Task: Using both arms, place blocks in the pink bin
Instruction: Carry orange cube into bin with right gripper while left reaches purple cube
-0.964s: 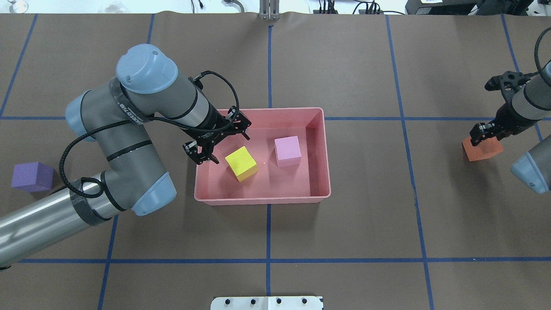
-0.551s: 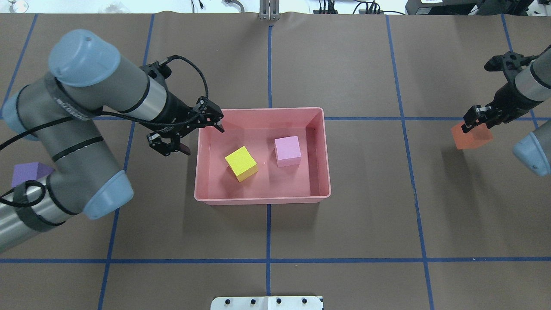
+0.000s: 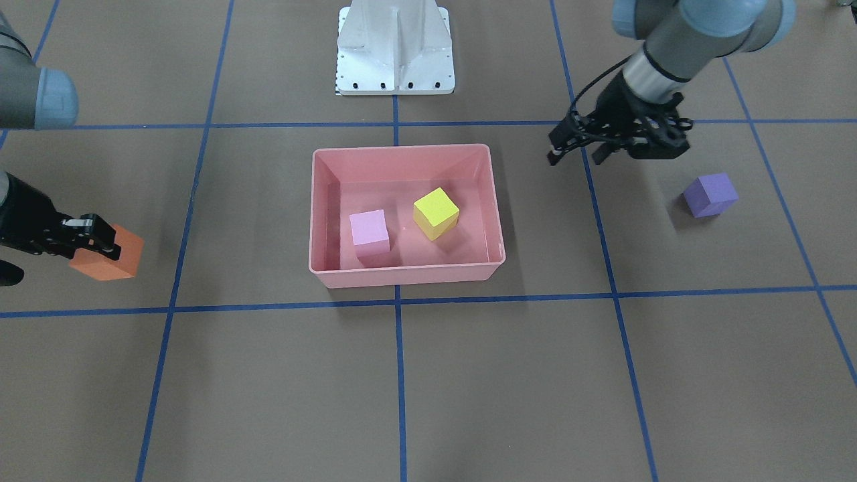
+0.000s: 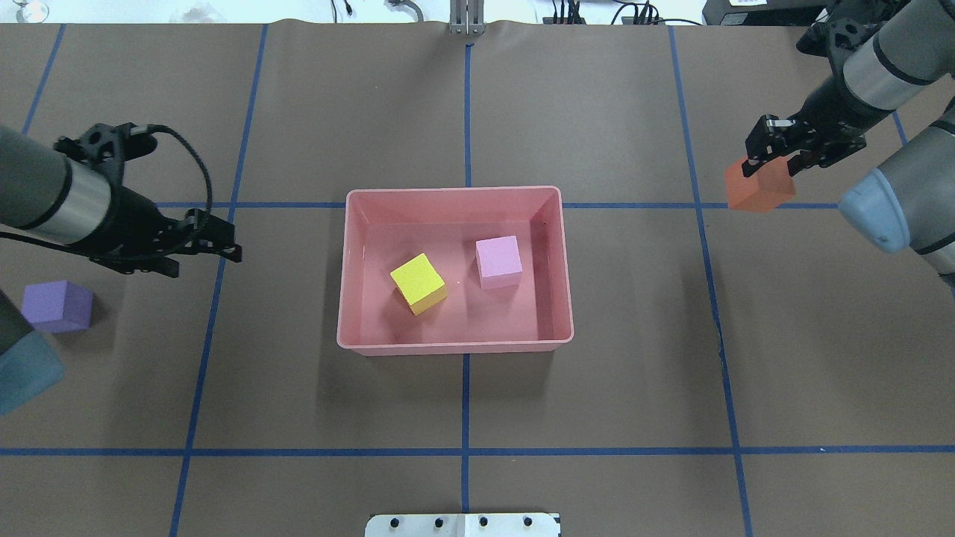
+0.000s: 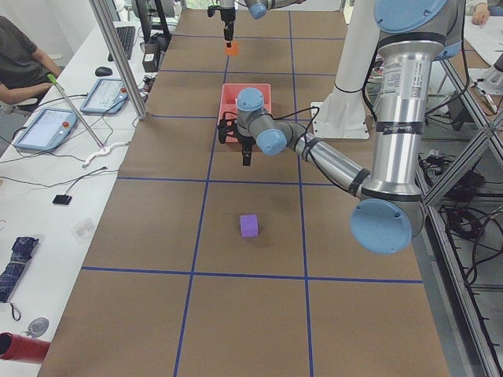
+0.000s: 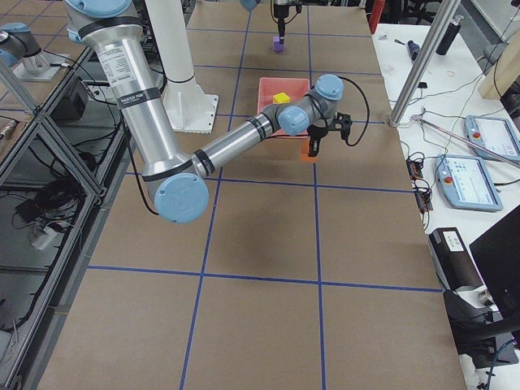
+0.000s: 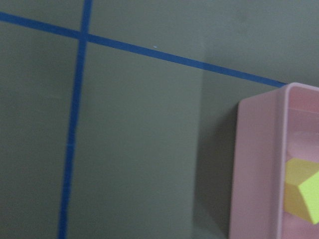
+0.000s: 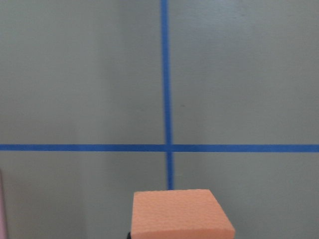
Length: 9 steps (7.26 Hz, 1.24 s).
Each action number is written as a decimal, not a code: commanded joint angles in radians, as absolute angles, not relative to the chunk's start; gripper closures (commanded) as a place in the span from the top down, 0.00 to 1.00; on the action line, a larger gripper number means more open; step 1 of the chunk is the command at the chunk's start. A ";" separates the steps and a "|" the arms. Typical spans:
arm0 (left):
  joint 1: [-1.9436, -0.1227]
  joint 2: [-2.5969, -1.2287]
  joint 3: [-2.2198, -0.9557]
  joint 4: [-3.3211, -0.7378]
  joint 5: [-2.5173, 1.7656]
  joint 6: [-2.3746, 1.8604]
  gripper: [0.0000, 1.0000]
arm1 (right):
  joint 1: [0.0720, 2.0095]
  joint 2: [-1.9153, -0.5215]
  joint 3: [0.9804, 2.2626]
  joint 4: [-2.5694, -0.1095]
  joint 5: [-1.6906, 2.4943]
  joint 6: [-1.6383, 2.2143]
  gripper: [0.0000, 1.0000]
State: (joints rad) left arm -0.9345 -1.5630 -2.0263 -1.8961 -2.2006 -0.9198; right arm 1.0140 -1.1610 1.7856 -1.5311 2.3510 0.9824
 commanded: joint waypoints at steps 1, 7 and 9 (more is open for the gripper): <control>-1.082 -1.485 -1.932 -1.898 -2.250 -0.622 1.00 | 0.820 -1.068 1.874 -1.534 2.234 1.319 0.00; -1.186 -1.520 -1.787 -1.882 -2.253 -0.526 1.00 | 0.528 -0.974 1.807 -1.522 1.962 1.523 0.00; -1.184 -1.529 -1.773 -1.882 -2.255 -0.596 1.00 | 0.519 -0.973 1.799 -1.520 1.960 1.523 0.16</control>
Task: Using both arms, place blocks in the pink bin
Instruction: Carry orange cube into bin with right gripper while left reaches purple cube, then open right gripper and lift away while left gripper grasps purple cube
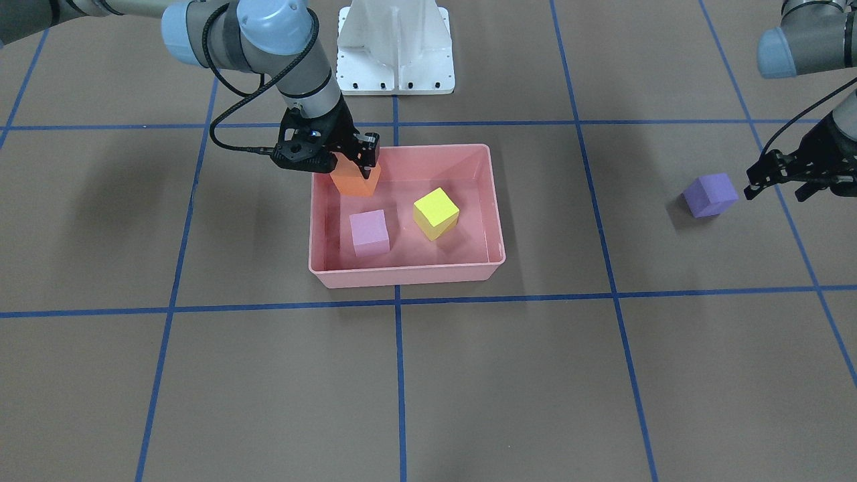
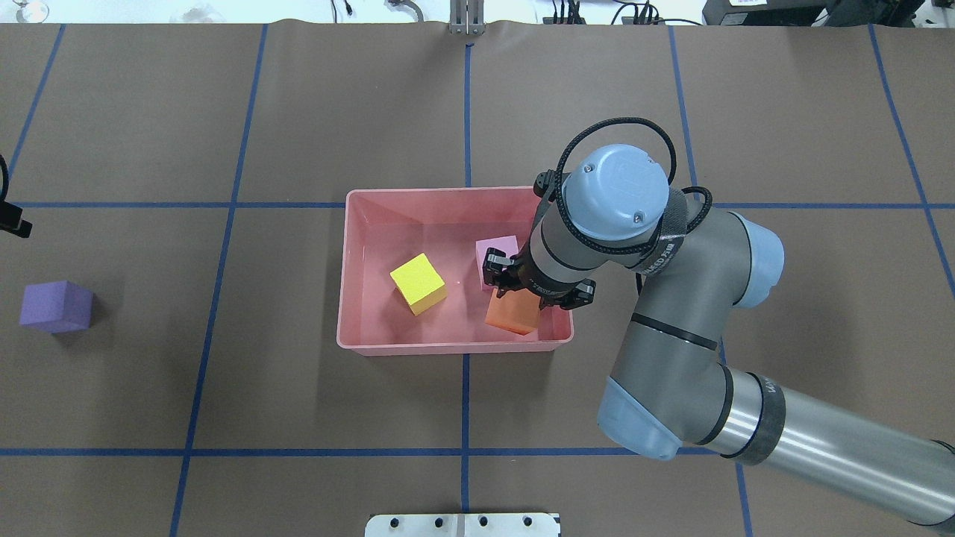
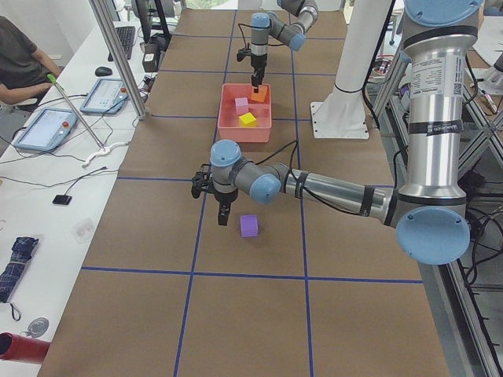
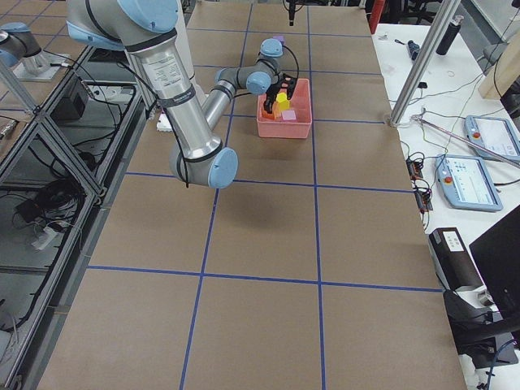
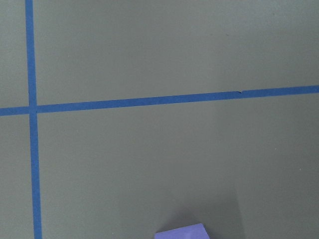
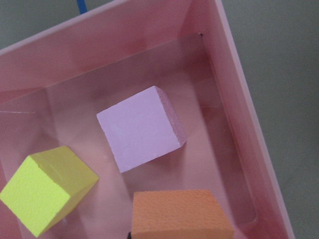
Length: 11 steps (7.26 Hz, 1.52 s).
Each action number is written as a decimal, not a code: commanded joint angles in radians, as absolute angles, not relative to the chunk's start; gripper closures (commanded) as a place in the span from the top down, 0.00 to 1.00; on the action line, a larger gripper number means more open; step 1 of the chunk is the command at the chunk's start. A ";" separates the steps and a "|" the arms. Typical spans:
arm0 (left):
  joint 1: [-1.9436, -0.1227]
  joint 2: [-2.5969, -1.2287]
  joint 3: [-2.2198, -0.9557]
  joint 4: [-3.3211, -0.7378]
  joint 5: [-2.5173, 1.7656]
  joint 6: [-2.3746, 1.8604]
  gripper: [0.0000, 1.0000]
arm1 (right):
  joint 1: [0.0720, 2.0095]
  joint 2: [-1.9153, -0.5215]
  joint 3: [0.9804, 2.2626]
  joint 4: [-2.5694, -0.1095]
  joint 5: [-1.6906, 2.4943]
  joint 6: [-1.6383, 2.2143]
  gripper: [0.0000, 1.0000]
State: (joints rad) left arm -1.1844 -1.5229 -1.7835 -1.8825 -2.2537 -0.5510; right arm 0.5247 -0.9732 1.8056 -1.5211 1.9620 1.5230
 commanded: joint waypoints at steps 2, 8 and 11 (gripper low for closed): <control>-1.178 -1.531 -1.761 -1.885 -2.258 -0.710 1.00 | 0.514 -0.973 1.758 -1.441 1.959 1.528 0.86; -0.993 -1.517 -1.737 -1.898 -2.252 -0.854 1.00 | 0.549 -0.969 1.793 -1.422 1.940 1.528 0.99; -0.991 -1.517 -1.744 -1.893 -2.253 -0.854 1.00 | 0.554 -0.973 1.795 -1.424 1.940 1.528 0.99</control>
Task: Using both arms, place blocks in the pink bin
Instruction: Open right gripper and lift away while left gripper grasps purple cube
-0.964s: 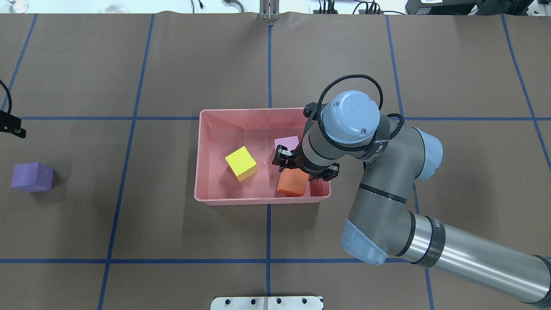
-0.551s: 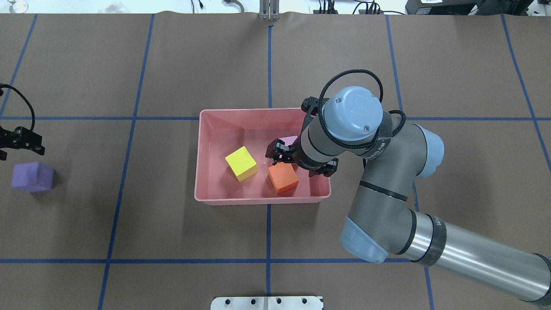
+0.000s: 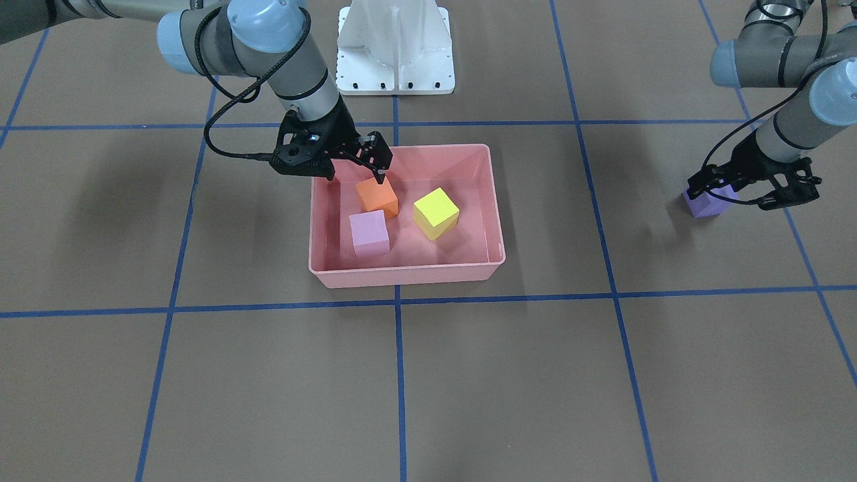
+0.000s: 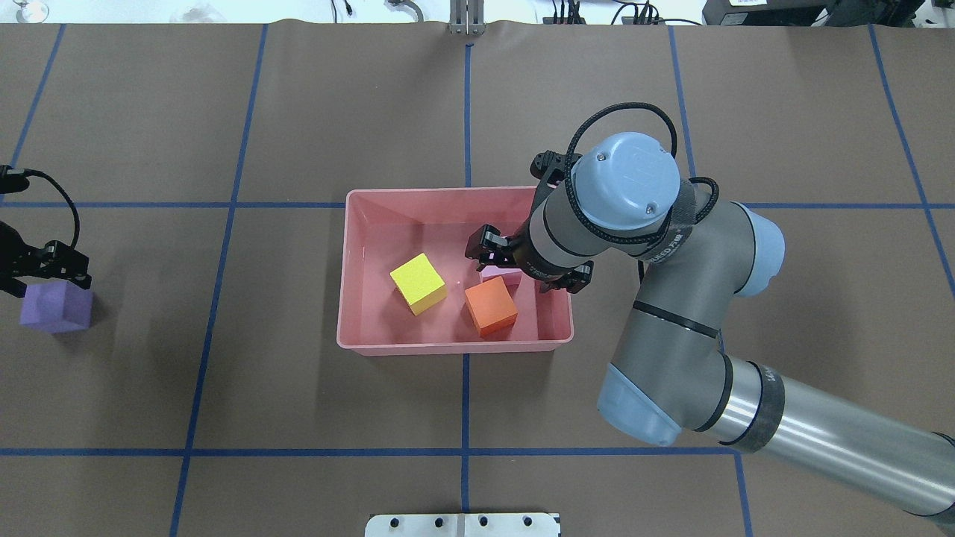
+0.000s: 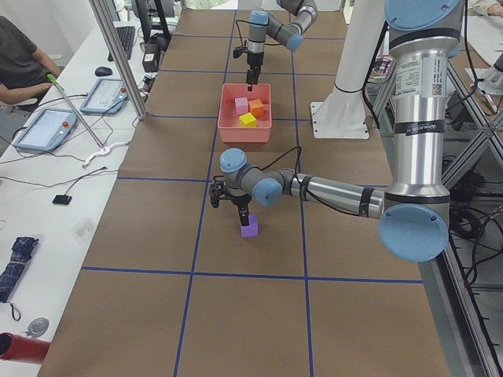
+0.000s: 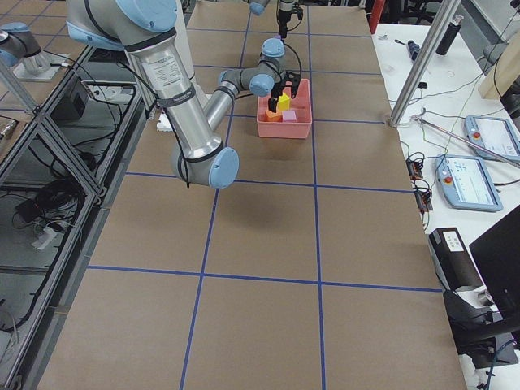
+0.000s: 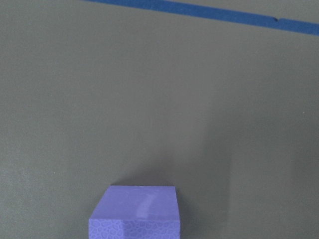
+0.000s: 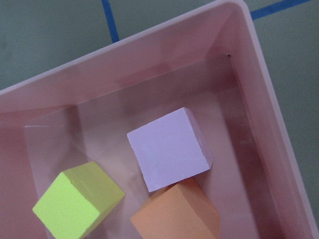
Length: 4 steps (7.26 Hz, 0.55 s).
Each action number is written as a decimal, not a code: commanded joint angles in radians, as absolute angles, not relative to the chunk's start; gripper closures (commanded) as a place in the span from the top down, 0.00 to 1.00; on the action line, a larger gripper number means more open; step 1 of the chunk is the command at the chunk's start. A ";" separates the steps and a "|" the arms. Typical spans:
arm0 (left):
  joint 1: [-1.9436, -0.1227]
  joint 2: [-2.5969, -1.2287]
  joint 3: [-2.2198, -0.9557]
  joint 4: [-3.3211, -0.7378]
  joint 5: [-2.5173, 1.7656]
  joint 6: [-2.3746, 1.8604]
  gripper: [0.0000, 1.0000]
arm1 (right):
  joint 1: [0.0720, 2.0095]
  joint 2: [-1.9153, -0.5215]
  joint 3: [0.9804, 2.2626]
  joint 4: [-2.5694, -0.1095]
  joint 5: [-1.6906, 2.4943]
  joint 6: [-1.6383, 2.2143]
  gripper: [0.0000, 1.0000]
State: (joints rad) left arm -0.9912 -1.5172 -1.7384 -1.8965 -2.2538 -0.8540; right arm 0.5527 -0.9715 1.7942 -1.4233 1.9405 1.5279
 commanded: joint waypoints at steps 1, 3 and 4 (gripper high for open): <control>-0.991 -1.516 -1.737 -1.891 -2.247 -0.850 1.00 | 0.555 -0.974 1.796 -1.424 1.940 1.528 0.99; -0.991 -1.497 -1.730 -1.890 -2.246 -0.851 1.00 | 0.574 -0.973 1.804 -1.425 1.942 1.528 0.99; -0.991 -1.496 -1.727 -1.885 -2.249 -0.856 1.00 | 0.578 -0.974 1.810 -1.425 1.942 1.528 0.99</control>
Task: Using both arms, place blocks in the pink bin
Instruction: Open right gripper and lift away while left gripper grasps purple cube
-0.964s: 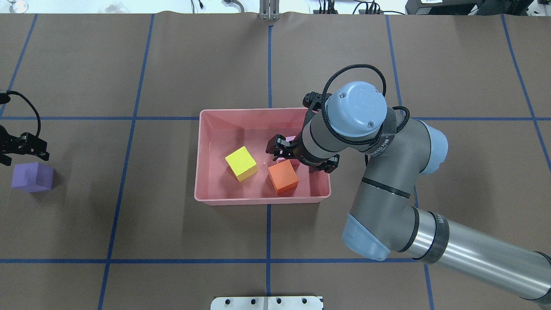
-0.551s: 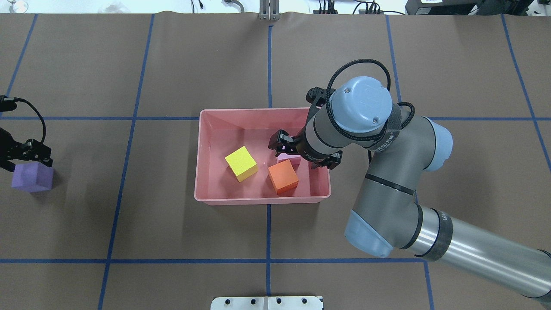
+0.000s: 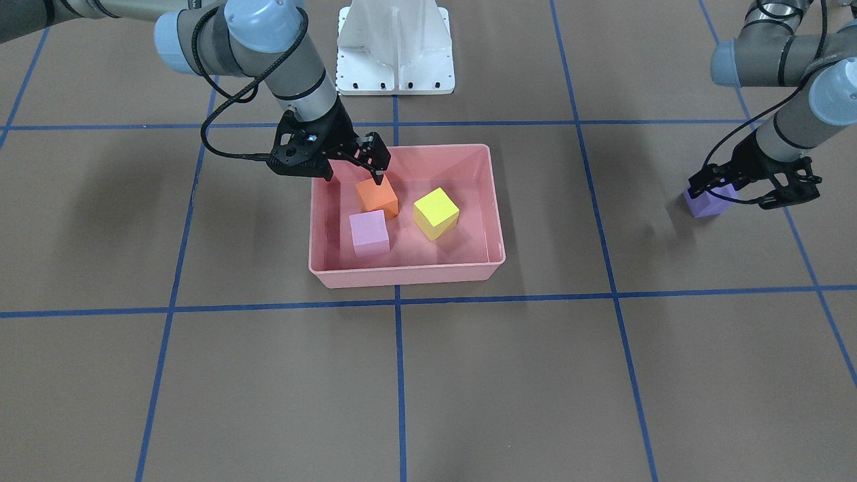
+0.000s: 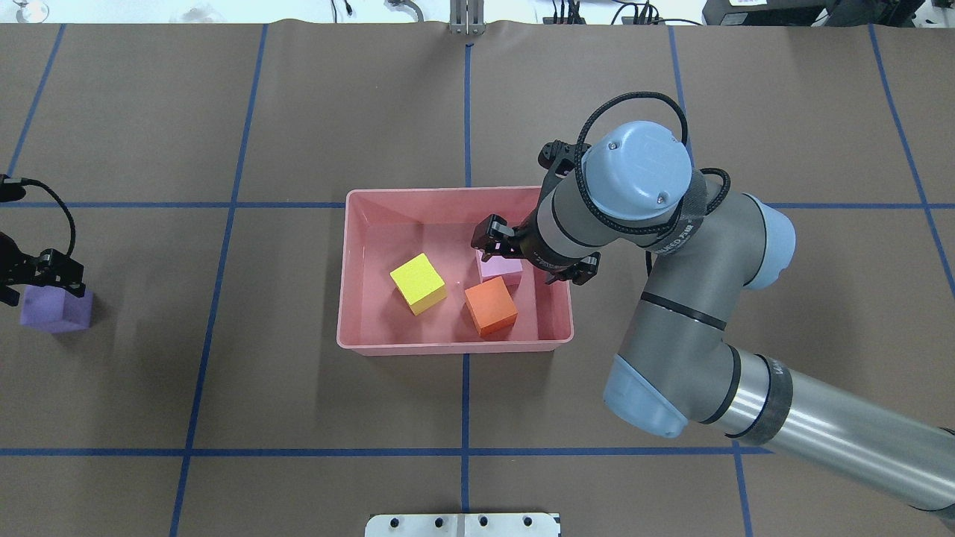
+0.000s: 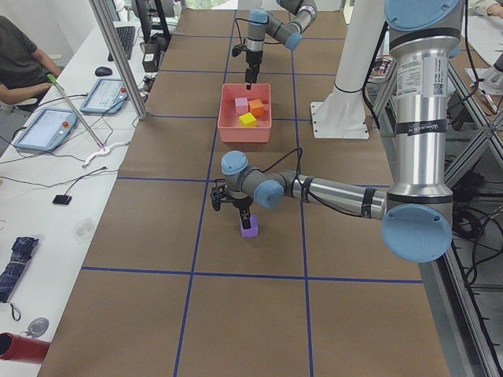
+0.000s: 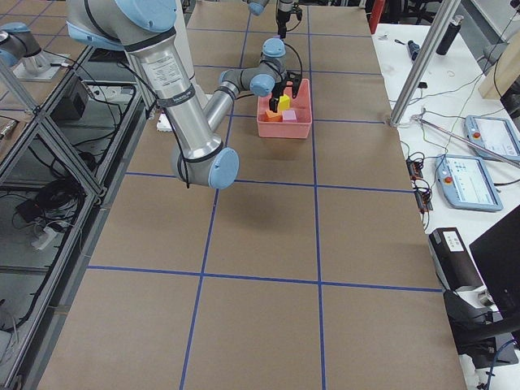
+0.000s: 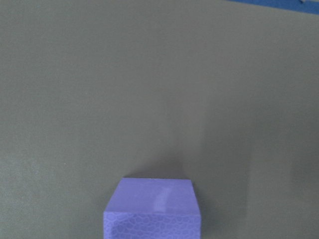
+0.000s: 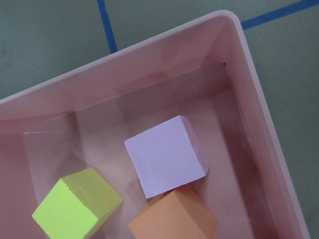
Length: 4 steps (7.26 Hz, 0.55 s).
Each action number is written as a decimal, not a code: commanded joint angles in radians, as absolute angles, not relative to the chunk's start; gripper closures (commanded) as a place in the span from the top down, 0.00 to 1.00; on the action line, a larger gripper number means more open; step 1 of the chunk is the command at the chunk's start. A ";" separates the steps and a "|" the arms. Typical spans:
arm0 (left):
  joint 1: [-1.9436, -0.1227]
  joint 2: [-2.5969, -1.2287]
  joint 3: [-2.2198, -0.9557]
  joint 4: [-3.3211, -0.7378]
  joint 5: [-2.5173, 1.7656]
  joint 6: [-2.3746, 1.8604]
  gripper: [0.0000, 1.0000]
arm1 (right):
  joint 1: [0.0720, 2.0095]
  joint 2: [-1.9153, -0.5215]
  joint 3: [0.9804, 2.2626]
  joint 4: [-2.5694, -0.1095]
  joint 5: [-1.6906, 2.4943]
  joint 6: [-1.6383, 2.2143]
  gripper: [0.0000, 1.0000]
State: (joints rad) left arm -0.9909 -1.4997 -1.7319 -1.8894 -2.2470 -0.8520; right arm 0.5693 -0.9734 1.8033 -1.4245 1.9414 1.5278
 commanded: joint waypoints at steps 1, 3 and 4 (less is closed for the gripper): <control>-0.989 -1.497 -1.715 -1.885 -2.253 -0.861 1.00 | 0.578 -0.979 1.816 -1.427 1.942 1.528 0.99; -0.986 -1.497 -1.704 -1.896 -2.255 -0.882 1.00 | 0.583 -0.982 1.835 -1.430 1.944 1.528 0.99; -0.985 -1.502 -1.695 -1.896 -2.255 -0.881 0.97 | 0.609 -0.995 1.863 -1.431 1.956 1.528 0.99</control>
